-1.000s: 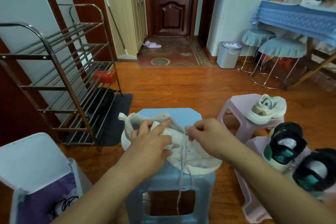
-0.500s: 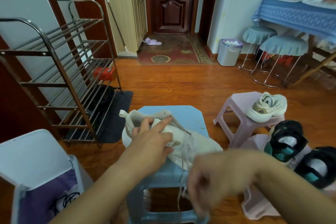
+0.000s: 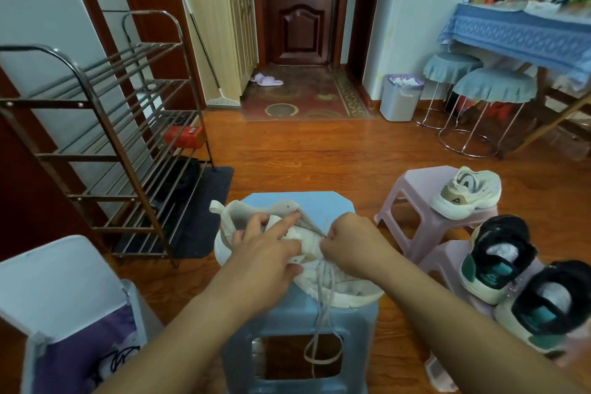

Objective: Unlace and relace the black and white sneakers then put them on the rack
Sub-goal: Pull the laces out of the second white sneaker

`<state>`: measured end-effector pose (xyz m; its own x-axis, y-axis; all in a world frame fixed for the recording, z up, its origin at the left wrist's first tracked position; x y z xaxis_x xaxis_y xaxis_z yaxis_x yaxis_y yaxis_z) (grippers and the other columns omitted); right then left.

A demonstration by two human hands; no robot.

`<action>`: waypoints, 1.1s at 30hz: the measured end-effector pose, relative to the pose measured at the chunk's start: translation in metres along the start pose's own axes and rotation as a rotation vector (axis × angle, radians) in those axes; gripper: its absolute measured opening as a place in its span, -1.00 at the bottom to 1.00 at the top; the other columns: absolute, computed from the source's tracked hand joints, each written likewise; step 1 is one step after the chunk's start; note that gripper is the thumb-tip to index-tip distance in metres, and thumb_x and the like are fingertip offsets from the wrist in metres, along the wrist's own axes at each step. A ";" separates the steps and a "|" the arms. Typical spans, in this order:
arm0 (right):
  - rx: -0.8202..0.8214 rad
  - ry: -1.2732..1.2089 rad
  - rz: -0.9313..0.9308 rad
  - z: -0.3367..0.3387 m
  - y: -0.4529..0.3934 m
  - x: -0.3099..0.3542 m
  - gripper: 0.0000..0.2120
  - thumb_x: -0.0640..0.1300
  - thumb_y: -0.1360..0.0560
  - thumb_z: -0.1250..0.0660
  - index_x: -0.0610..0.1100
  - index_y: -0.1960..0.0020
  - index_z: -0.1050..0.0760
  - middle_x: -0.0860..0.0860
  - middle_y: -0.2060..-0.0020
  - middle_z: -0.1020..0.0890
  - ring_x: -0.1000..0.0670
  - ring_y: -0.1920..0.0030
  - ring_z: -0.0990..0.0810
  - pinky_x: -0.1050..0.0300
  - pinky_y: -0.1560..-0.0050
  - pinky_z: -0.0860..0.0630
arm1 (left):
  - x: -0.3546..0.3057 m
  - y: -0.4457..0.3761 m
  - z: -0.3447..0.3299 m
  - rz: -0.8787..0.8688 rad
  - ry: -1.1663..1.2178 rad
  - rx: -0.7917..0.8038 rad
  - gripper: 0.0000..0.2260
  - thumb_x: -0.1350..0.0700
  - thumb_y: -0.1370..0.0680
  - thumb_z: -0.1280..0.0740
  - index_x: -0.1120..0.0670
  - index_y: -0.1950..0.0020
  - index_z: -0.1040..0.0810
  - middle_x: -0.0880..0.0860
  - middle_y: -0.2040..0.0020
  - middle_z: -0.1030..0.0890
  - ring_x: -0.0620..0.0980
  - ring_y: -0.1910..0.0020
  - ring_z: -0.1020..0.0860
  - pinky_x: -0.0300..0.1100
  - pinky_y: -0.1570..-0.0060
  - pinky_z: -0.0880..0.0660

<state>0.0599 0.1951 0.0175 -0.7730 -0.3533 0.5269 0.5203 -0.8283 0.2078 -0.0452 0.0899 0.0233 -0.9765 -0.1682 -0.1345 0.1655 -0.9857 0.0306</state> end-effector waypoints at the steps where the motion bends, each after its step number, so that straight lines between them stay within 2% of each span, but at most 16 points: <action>1: 0.091 -0.141 -0.014 0.001 0.009 0.001 -0.83 -0.13 -0.49 -0.37 -0.15 0.24 -0.50 -0.01 0.37 -0.50 0.00 0.38 -0.44 0.14 0.36 -0.36 | 0.001 0.000 0.000 -0.002 0.001 -0.001 -0.84 -0.15 -0.64 -0.27 -0.13 -0.11 -0.56 -0.23 -0.65 0.05 0.11 -0.48 -0.02 0.10 -0.20 -0.26; 3: 0.417 -0.245 0.133 -0.002 0.044 0.016 -0.89 -0.13 -0.51 -0.40 -0.13 0.18 -0.59 0.03 0.37 -0.51 0.07 0.39 -0.43 0.16 0.33 -0.38 | 0.002 0.000 0.000 -0.007 0.008 -0.009 -0.83 -0.15 -0.63 -0.27 -0.13 -0.12 -0.57 -0.24 -0.65 0.05 0.11 -0.46 -0.04 0.09 -0.17 -0.25; 5: 0.863 -0.071 0.383 -0.015 0.103 0.033 -0.90 -0.16 -0.57 -0.35 -0.15 0.03 -0.64 0.11 0.24 -0.61 0.17 0.28 -0.53 0.25 0.18 -0.44 | 0.001 0.000 0.000 -0.017 0.017 -0.016 -0.84 -0.15 -0.63 -0.28 -0.12 -0.10 -0.57 -0.24 -0.65 0.03 0.10 -0.46 -0.05 0.06 -0.14 -0.24; 6: 1.024 0.056 0.490 -0.022 0.124 0.028 -0.87 -0.17 -0.60 -0.32 -0.15 -0.04 -0.63 0.12 0.14 -0.65 0.17 0.20 -0.57 0.24 0.08 -0.46 | 0.000 0.000 0.000 -0.026 0.023 -0.014 -0.84 -0.14 -0.63 -0.28 -0.12 -0.08 -0.58 -0.25 -0.64 0.03 0.10 -0.46 -0.04 0.05 -0.15 -0.23; 7: 1.072 0.129 0.534 -0.028 0.130 0.021 -0.86 -0.15 -0.61 -0.30 -0.11 -0.07 -0.64 0.13 0.08 -0.67 0.16 0.13 -0.60 0.22 0.01 -0.49 | 0.000 0.000 0.000 -0.037 0.031 -0.007 -0.84 -0.14 -0.63 -0.28 -0.11 -0.07 -0.58 -0.26 -0.64 0.03 0.09 -0.47 -0.04 0.06 -0.19 -0.22; 8: 0.976 0.121 0.512 -0.029 0.119 0.019 -0.86 -0.11 -0.61 -0.31 -0.02 -0.04 -0.65 0.15 0.09 -0.67 0.16 0.10 -0.60 0.21 -0.03 -0.50 | 0.001 0.000 0.000 -0.052 0.046 0.002 -0.83 -0.14 -0.63 -0.28 -0.10 -0.07 -0.58 -0.28 -0.64 0.04 0.09 -0.48 -0.02 0.06 -0.23 -0.22; 10: 0.468 -0.007 0.395 -0.005 0.061 0.011 -0.86 -0.05 -0.58 -0.36 0.13 0.10 -0.65 0.16 0.18 -0.67 0.13 0.14 -0.61 0.14 0.00 -0.53 | 0.004 0.001 0.000 -0.098 0.082 0.023 -0.81 -0.16 -0.63 -0.29 -0.09 -0.07 -0.59 -0.33 -0.62 0.06 0.08 -0.52 0.02 0.08 -0.29 -0.22; 12: -0.028 -0.009 0.392 0.031 0.024 0.002 -0.87 -0.04 -0.55 -0.41 0.18 0.11 -0.66 0.14 0.19 -0.61 0.13 0.15 -0.56 0.12 0.06 -0.50 | 0.006 0.003 0.002 -0.190 0.095 0.024 -0.83 -0.17 -0.61 -0.31 -0.11 -0.03 -0.60 -0.36 -0.60 0.05 0.05 -0.54 0.00 0.12 -0.31 -0.27; 13: -0.124 0.038 0.449 0.034 0.017 0.004 -0.88 -0.04 -0.54 -0.43 0.18 0.06 -0.68 0.16 0.16 -0.56 0.16 0.15 -0.53 0.13 0.06 -0.49 | 0.007 0.005 0.003 -0.239 0.092 0.017 -0.84 -0.17 -0.60 -0.33 -0.12 0.02 -0.59 -0.36 -0.60 0.03 0.02 -0.53 -0.02 0.14 -0.30 -0.30; 16: 0.004 0.130 0.664 0.008 0.021 0.024 -0.88 -0.07 -0.51 -0.47 0.10 -0.03 -0.69 0.19 0.11 -0.52 0.18 0.12 -0.51 0.16 0.04 -0.49 | 0.012 0.008 0.007 -0.299 0.103 0.040 -0.82 -0.19 -0.59 -0.35 -0.13 0.13 -0.54 -0.35 -0.61 -0.02 0.01 -0.55 -0.01 0.21 -0.34 -0.32; 20: 0.067 0.312 0.904 -0.008 0.040 0.044 -0.97 -0.09 -0.50 -0.45 -0.01 0.07 -0.62 0.12 0.11 -0.53 0.10 0.05 -0.47 0.11 0.04 -0.47 | 0.015 0.011 0.008 -0.319 0.102 0.068 -0.82 -0.18 -0.58 -0.35 -0.16 0.15 -0.50 -0.37 -0.61 -0.01 0.03 -0.59 0.03 0.26 -0.39 -0.28; 25: -0.074 0.460 1.047 -0.017 0.060 0.051 -0.93 -0.12 -0.52 -0.37 -0.01 0.14 -0.53 0.09 0.19 -0.49 0.03 0.17 -0.47 0.10 0.23 -0.45 | 0.011 0.014 0.014 -0.385 0.122 0.032 -0.76 -0.16 -0.58 -0.38 -0.26 0.20 -0.35 -0.33 -0.62 -0.06 0.07 -0.60 -0.01 0.28 -0.40 -0.27; 27: -0.084 0.417 0.968 -0.012 0.056 0.044 -0.92 -0.06 -0.53 -0.30 0.00 0.14 -0.50 0.10 0.19 -0.47 0.05 0.18 -0.46 0.13 0.20 -0.46 | 0.010 0.016 0.013 -0.405 0.106 0.045 -0.73 -0.15 -0.58 -0.38 -0.26 0.23 -0.33 -0.34 -0.62 -0.02 0.06 -0.62 0.03 0.26 -0.45 -0.21; 30: -0.222 0.146 0.500 0.027 0.016 0.005 -0.84 -0.06 -0.48 -0.33 -0.03 0.26 -0.43 0.13 0.29 -0.48 0.06 0.25 -0.47 0.07 0.21 -0.46 | 0.008 0.016 0.014 -0.411 0.091 0.050 -0.65 -0.13 -0.59 -0.38 -0.29 0.32 -0.30 -0.35 -0.62 0.03 0.06 -0.64 0.09 0.24 -0.49 -0.16; 32: -0.146 0.078 0.226 0.026 -0.004 -0.029 -0.78 -0.10 -0.47 -0.34 -0.07 0.32 -0.40 0.10 0.35 -0.50 0.05 0.29 -0.48 0.09 0.25 -0.40 | 0.006 0.016 0.013 -0.406 0.102 0.057 -0.64 -0.11 -0.59 -0.38 -0.31 0.33 -0.30 -0.35 -0.62 0.05 0.03 -0.64 0.15 0.23 -0.51 -0.13; 33: -0.122 0.112 0.232 0.023 -0.006 -0.032 -0.82 -0.12 -0.47 -0.34 -0.04 0.28 -0.42 0.11 0.30 -0.50 0.05 0.25 -0.50 0.11 0.25 -0.40 | 0.005 0.016 0.012 -0.404 0.103 0.060 -0.64 -0.11 -0.60 -0.38 -0.30 0.33 -0.30 -0.35 -0.62 0.07 0.01 -0.64 0.18 0.20 -0.52 -0.12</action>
<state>0.0903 0.2213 0.0187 -0.6773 -0.5798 0.4529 0.6458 -0.7634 -0.0115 -0.0495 0.0738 0.0348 -0.9418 0.2293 -0.2458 -0.2397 -0.9708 0.0125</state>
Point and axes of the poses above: each hand's wrist, its own y-axis away from the middle knuckle, its own z-axis out of the back of the hand, x = y × z, the point moved 9 cm from there along -y, towards the middle knuckle
